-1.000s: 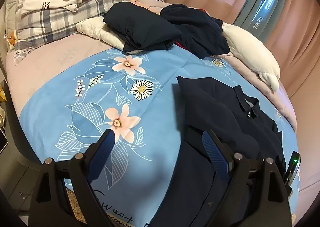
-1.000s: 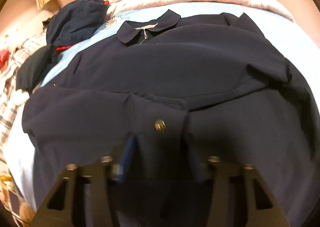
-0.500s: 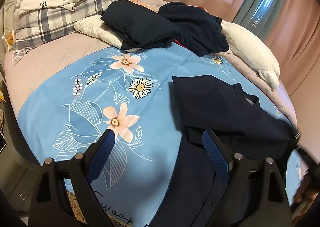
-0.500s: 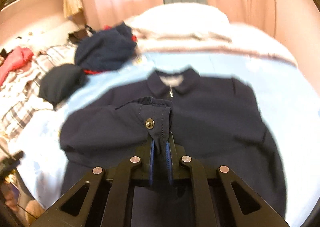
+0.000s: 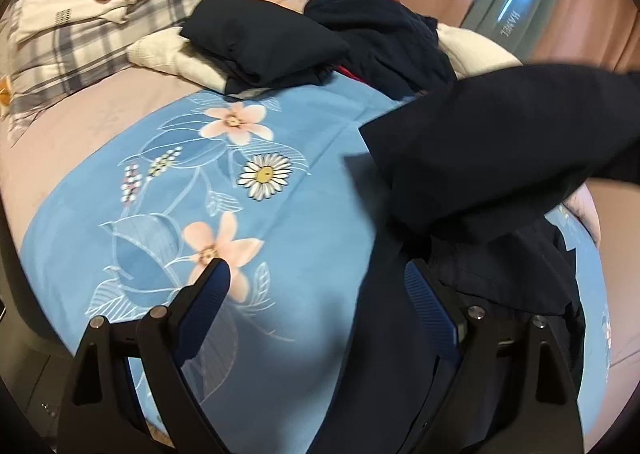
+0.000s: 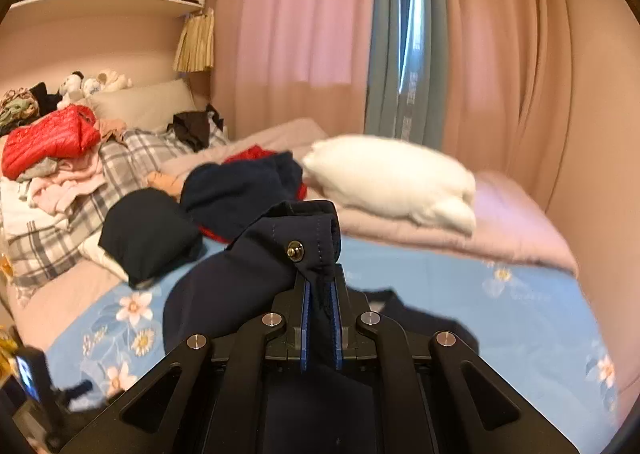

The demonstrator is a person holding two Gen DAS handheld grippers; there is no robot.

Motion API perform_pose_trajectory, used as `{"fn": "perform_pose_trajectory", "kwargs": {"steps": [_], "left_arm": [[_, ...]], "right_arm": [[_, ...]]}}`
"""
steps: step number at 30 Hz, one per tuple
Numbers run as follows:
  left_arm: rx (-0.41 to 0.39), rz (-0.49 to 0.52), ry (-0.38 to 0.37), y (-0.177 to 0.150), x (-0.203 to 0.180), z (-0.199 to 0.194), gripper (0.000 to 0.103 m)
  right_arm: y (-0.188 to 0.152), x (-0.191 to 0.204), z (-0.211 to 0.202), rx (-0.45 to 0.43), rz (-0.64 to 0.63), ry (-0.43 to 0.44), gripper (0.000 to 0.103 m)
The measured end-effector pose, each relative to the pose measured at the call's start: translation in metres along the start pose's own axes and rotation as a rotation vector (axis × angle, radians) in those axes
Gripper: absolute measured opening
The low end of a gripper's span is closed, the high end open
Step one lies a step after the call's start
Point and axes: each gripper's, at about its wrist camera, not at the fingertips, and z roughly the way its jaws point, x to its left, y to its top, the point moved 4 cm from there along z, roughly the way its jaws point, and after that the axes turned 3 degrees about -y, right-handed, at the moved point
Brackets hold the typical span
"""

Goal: Fold large clothes
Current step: 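Lift the jacket side with the right gripper and fold it inward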

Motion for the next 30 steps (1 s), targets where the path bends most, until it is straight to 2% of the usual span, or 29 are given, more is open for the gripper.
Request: {"fn": "perform_pose_trajectory", "kwargs": {"steps": [4, 8, 13, 16, 20, 23, 30], "left_arm": [[0.028, 0.033, -0.009, 0.004, -0.012, 0.022, 0.088], [0.053, 0.064, -0.015, 0.007, -0.025, 0.047, 0.088], [0.100, 0.089, -0.023, 0.006, -0.039, 0.078, 0.083], [0.116, 0.116, -0.017, 0.004, -0.047, 0.094, 0.079], [0.162, 0.118, -0.018, -0.002, -0.052, 0.116, 0.061], [0.187, 0.101, -0.019, -0.005, -0.051, 0.128, 0.054], [0.188, 0.097, 0.013, -0.007, -0.048, 0.138, 0.055]], "right_arm": [[0.024, -0.001, 0.001, -0.024, -0.006, -0.023, 0.009], [0.033, -0.005, 0.001, -0.039, 0.003, -0.053, 0.009], [0.035, -0.013, 0.007, -0.036, 0.016, -0.080, 0.009], [0.030, -0.022, 0.013, -0.021, 0.032, -0.101, 0.009], [0.025, -0.037, 0.023, 0.003, 0.057, -0.128, 0.009], [0.018, -0.049, 0.030, 0.022, 0.076, -0.151, 0.009], [-0.001, -0.074, 0.047, 0.081, 0.122, -0.187, 0.009]]}}
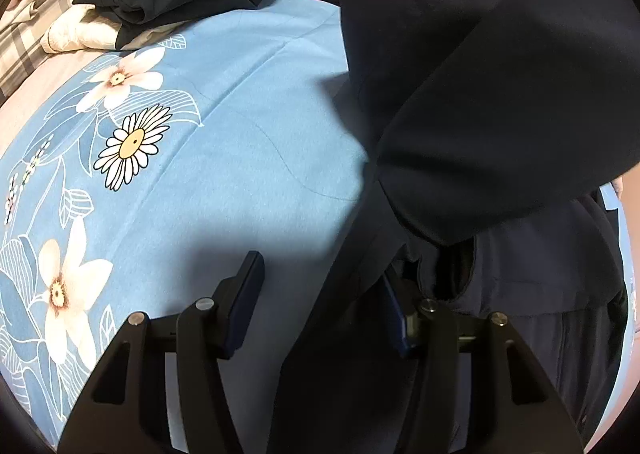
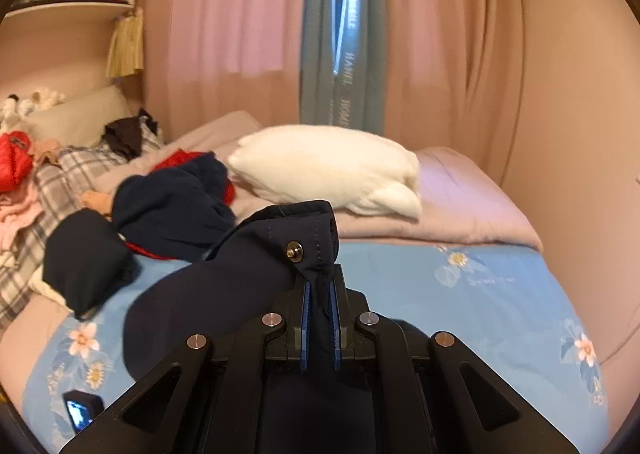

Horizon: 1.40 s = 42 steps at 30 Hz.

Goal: Fold large clothes
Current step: 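Lift the jacket side with the right gripper and fold it inward, then lower the folded side onto the jacket body and open the right gripper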

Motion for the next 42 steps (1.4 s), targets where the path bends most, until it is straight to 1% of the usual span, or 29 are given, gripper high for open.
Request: {"fn": "perform_pose_trajectory", "kwargs": {"steps": [3, 8, 14, 24, 30, 33, 42], "left_arm": [[0.004, -0.014, 0.001, 0.000, 0.000, 0.002, 0.056], [0.003, -0.014, 0.002, -0.001, 0.002, 0.002, 0.056], [0.000, -0.033, -0.023, -0.001, 0.006, 0.005, 0.057], [-0.002, -0.040, -0.040, -0.005, 0.004, 0.003, 0.058], [-0.001, -0.043, -0.038, -0.004, 0.004, 0.003, 0.058], [-0.005, -0.047, -0.041, -0.003, 0.005, 0.004, 0.058], [-0.009, -0.036, -0.027, -0.003, 0.002, 0.006, 0.058]], "right_arm": [[-0.007, -0.009, 0.009, 0.031, 0.025, -0.014, 0.009], [-0.016, -0.021, 0.016, 0.057, 0.047, -0.034, 0.009], [-0.025, -0.034, 0.022, 0.078, 0.065, -0.054, 0.009], [-0.048, -0.059, 0.041, 0.148, 0.121, -0.078, 0.009], [-0.064, -0.069, 0.056, 0.194, 0.148, -0.103, 0.009], [-0.071, -0.073, 0.060, 0.201, 0.155, -0.117, 0.009], [-0.101, -0.091, 0.082, 0.285, 0.204, -0.134, 0.009]]}}
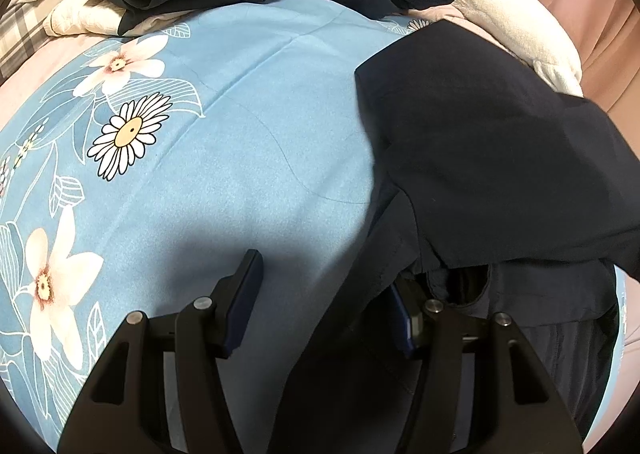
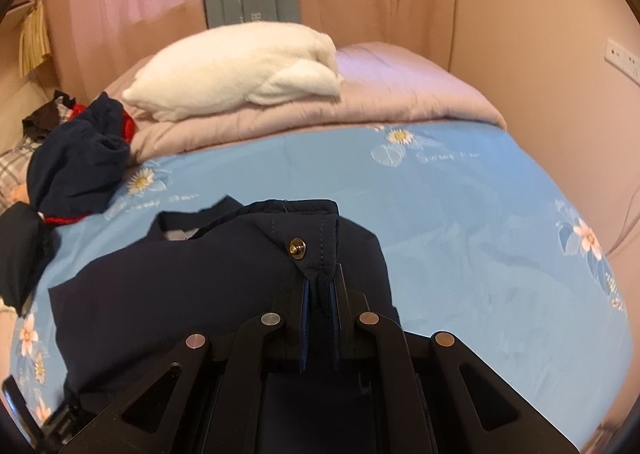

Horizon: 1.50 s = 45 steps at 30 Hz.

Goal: Fold large clothes
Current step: 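Lower the folded side onto the jacket body and open the right gripper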

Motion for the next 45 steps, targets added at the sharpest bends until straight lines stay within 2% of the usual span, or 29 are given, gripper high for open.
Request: {"fn": "perform_pose_trajectory", "kwargs": {"steps": [34, 39, 42, 44, 45], "left_arm": [[-0.012, 0.044, 0.024, 0.001, -0.005, 0.007, 0.062], [-0.012, 0.049, 0.026, 0.001, -0.005, 0.007, 0.063], [-0.011, 0.049, 0.027, 0.002, -0.004, 0.007, 0.063], [-0.010, 0.050, 0.030, 0.002, -0.005, 0.007, 0.063], [-0.010, 0.049, 0.032, 0.002, -0.005, 0.007, 0.063]], "right_arm": [[-0.068, -0.043, 0.093, 0.270, 0.070, -0.065, 0.009], [-0.075, -0.048, 0.102, 0.286, 0.076, -0.068, 0.009], [-0.073, -0.049, 0.097, 0.267, 0.074, -0.052, 0.011], [-0.072, -0.052, 0.091, 0.255, 0.083, -0.029, 0.017], [-0.072, -0.054, 0.087, 0.252, 0.088, -0.022, 0.024]]}}
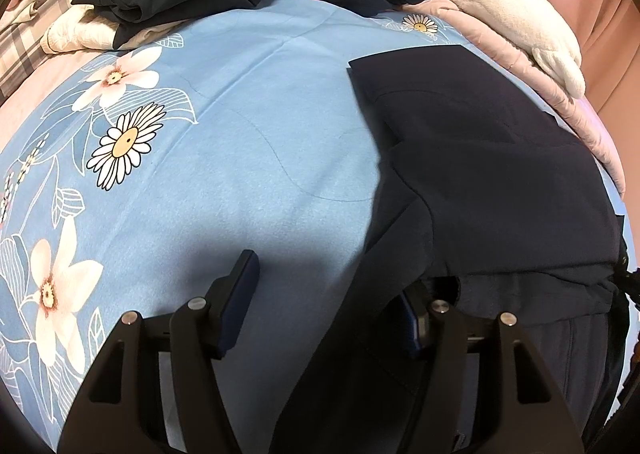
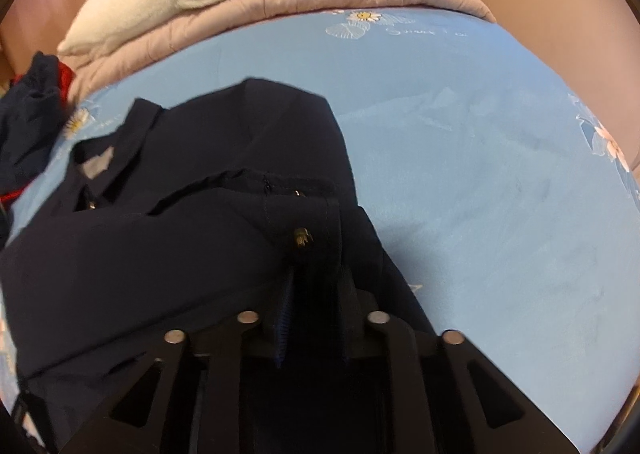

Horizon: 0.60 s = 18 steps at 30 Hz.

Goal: Fold large clothes
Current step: 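Lower the folded side onto the jacket body and open the right gripper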

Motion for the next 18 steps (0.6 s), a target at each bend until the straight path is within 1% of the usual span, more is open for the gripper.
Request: {"fn": "perform_pose_trajectory", "kwargs": {"steps": [1, 3, 6, 9, 12, 13, 18], "left_arm": [[0.000, -0.001, 0.002, 0.000, 0.000, 0.000, 0.063], [-0.001, -0.002, 0.004, 0.001, -0.001, 0.000, 0.063], [-0.004, -0.001, 0.009, 0.001, -0.001, 0.000, 0.063], [-0.003, -0.008, 0.012, 0.001, -0.001, 0.001, 0.063], [-0.002, -0.013, 0.014, 0.001, -0.001, 0.001, 0.063], [-0.002, -0.013, 0.016, 0.001, -0.001, 0.001, 0.063], [-0.003, -0.012, 0.016, 0.001, 0.000, 0.001, 0.063]], "right_arm": [[0.000, -0.004, -0.006, -0.008, 0.007, 0.012, 0.033], [0.001, -0.009, -0.016, -0.024, 0.013, 0.029, 0.045], [0.000, -0.023, -0.035, -0.063, 0.027, 0.038, 0.045], [-0.003, -0.032, -0.042, -0.070, 0.033, 0.055, 0.045], [-0.012, -0.028, -0.045, -0.075, 0.009, 0.066, 0.045], [-0.010, -0.028, -0.042, -0.072, 0.001, 0.069, 0.045], [-0.023, -0.010, -0.030, -0.028, -0.032, 0.087, 0.045]]}}
